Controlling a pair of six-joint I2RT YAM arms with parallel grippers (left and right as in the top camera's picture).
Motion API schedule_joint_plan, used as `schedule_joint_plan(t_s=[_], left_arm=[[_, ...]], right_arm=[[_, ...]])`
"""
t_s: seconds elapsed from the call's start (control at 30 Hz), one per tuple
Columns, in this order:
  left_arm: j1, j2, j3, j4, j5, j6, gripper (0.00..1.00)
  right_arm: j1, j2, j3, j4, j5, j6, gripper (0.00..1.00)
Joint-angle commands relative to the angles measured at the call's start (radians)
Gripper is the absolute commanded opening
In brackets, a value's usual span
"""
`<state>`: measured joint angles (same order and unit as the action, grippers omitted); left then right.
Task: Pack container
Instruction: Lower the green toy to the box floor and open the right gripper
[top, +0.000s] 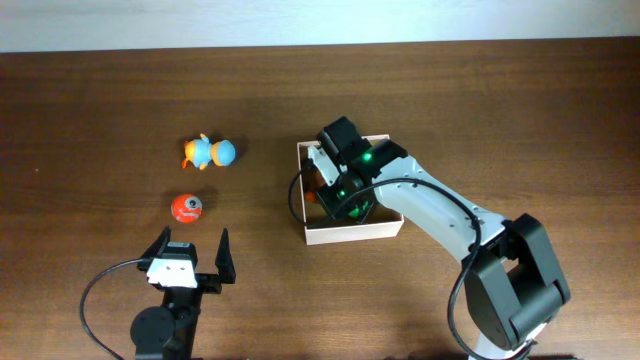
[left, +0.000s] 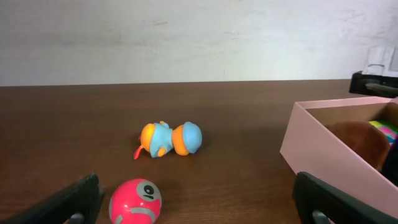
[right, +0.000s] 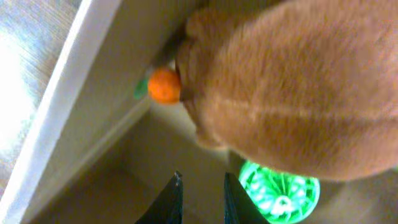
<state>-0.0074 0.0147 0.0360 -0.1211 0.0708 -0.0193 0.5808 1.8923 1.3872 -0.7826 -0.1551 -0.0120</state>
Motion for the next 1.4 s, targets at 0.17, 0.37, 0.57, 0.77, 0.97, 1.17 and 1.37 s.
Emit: schedule_joint_plan(t_s=[0.17, 0.37, 0.57, 0.77, 0.97, 1.17, 1.37], left_arm=[[-0.003, -0.009, -0.006, 0.000, -0.007, 0.016, 0.99], [-0.003, -0.009, -0.006, 0.000, -0.007, 0.016, 0.99], [-0.003, -0.009, -0.006, 0.000, -0.007, 0.016, 0.99], [-0.003, -0.009, -0.006, 0.000, -0.007, 0.016, 0.99], [-0.003, -0.009, -0.006, 0.000, -0.007, 0.016, 0.99], [-0.003, -0.009, -0.006, 0.000, -0.007, 0.016, 0.99], [-0.003, -0.009, -0.006, 0.000, -0.007, 0.016, 0.99]], right_arm=[[0.002, 0.073, -0.005, 0.071, 0.037, -0.006, 0.17], [0.002, 0.106, -0.005, 0.126, 0.054, -0.006, 0.16], [0.002, 0.106, -0.005, 0.161, 0.082, -0.016, 0.15], [0.002, 0.106, -0.005, 0.178, 0.085, -0.042, 0.13], [0.001, 0.106, 0.001, 0.184, 0.089, -0.060, 0.12], [0.001, 0.106, 0.024, 0.186, 0.117, -0.063, 0.12], [0.000, 0.106, 0.041, 0.186, 0.142, -0.086, 0.12]])
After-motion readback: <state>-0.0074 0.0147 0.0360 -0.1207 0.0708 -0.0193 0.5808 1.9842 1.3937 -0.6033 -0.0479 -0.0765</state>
